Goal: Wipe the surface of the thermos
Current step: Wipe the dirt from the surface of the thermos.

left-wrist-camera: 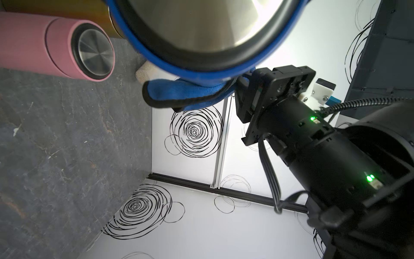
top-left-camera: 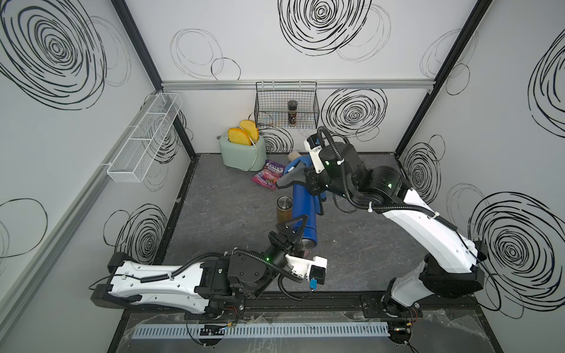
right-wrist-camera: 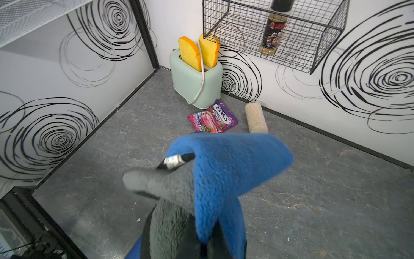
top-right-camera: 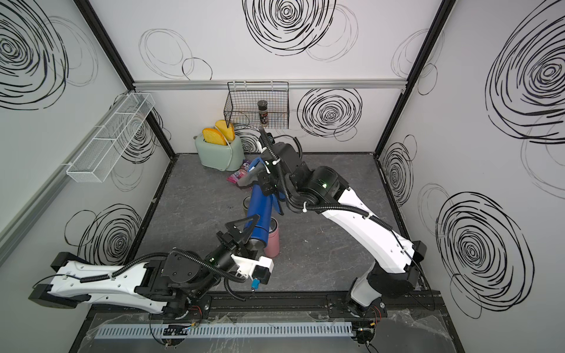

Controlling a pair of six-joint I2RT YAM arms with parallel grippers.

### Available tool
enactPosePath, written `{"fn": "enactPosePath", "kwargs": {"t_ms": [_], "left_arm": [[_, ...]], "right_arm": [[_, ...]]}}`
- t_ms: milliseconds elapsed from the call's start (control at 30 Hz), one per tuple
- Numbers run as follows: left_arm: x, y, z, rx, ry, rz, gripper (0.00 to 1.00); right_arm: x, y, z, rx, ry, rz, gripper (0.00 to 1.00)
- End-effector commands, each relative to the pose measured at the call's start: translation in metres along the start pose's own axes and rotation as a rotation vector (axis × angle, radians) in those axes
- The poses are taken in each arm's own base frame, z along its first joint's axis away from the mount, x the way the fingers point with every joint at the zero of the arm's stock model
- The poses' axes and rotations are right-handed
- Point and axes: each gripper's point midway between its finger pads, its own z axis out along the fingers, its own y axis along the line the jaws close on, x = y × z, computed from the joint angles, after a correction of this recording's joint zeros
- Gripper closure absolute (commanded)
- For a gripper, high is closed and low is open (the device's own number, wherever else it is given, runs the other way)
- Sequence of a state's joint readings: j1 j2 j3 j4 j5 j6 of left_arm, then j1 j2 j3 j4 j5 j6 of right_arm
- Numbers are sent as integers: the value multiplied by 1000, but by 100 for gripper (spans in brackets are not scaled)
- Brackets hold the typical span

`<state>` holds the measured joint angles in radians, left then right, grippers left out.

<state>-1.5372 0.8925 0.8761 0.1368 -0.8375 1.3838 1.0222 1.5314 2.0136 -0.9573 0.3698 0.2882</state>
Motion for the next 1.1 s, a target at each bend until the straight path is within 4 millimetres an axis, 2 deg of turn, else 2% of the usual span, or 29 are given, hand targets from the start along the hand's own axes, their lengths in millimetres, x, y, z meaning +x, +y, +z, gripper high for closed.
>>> {"fn": "enactPosePath", "kwargs": {"t_ms": [0, 67, 133, 167, 233, 300, 333, 400, 467, 567, 667, 733, 800, 867, 933, 1067], "left_arm": [[4, 41, -7, -120, 0, -65, 100], [4, 39, -7, -117, 2, -55, 100], [3, 35, -5, -109, 9, -44, 100], [4, 34, -5, -107, 10, -45, 100], [3, 34, -5, -110, 8, -57, 100], [2, 34, -7, -111, 2, -68, 100], [1, 35, -8, -113, -5, -80, 100], [0, 39, -11, -122, -26, -117, 100], [-1, 45, -15, -134, -52, -184, 100], [-3, 68, -17, -119, -84, -438, 100], [-7, 91, -17, -29, -149, -738, 100], [-11, 99, -17, 56, -215, -877, 100], [-13, 109, -19, 128, -263, -990, 100], [-15, 116, -20, 220, -306, -1087, 100], [-6, 121, -16, 290, -300, -1185, 100], [13, 134, -9, 372, -257, -1351, 100]], "right_arm": [[5, 43, -32, -120, -32, -35, 100], [6, 64, -42, -185, -53, -31, 100], [12, 68, -39, -221, -68, -18, 100], [15, 59, -33, -203, -70, -2, 100], [22, 24, -16, -170, -44, 83, 100], [23, -10, -10, -174, -46, 174, 100], [20, -29, -12, -155, -70, 213, 100], [11, -53, -24, -129, -120, 254, 100], [1, -58, -39, -130, -163, 254, 100], [-9, -38, -60, -214, -217, 243, 100], [-13, 5, -82, -297, -280, 169, 100], [-13, 34, -96, -332, -319, 101, 100], [-13, 50, -103, -338, -337, 58, 100], [-15, 56, -107, -334, -355, 49, 100], [-15, 54, -107, -328, -372, 56, 100], [-1, 43, -92, -245, -347, 50, 100]]}}
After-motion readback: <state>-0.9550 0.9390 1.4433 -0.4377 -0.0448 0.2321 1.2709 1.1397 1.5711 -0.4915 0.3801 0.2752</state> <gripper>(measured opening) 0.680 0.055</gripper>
